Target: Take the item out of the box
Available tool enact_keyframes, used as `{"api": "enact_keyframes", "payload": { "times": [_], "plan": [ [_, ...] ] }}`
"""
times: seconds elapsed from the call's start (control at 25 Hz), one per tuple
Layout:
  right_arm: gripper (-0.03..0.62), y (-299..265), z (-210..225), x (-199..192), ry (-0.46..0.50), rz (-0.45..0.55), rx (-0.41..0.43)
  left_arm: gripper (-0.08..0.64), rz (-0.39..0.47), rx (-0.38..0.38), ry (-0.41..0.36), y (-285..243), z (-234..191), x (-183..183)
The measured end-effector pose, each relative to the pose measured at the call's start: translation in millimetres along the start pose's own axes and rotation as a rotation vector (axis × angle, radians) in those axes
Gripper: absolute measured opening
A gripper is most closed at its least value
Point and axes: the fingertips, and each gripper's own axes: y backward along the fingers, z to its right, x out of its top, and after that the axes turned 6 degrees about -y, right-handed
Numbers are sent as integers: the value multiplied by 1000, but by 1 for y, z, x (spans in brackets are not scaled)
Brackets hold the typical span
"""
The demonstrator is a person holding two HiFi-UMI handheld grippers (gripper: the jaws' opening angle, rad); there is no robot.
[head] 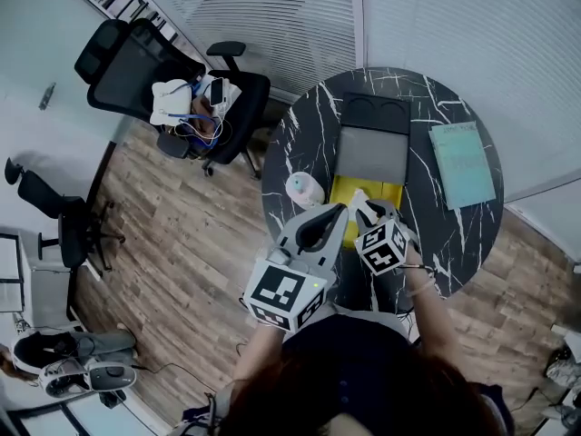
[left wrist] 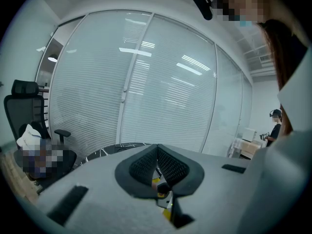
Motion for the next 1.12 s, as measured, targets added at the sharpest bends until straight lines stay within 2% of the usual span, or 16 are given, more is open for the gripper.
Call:
{"api": "enact_keyframes", "payload": {
  "times": [0.64, 0.96, 1.12],
  "plan": [
    [109, -35, 2, -29, -39, -109, -11, 26, -25, -11, 16, -4, -4, -9],
    [107, -46, 5, -41, -94, -170, -17, 26, -30, -12, 22, -4, -6, -12],
    [80, -50, 7, -45, -80, -202, -34, 26, -30, -7, 27, -2, -8, -12]
  ]
}}
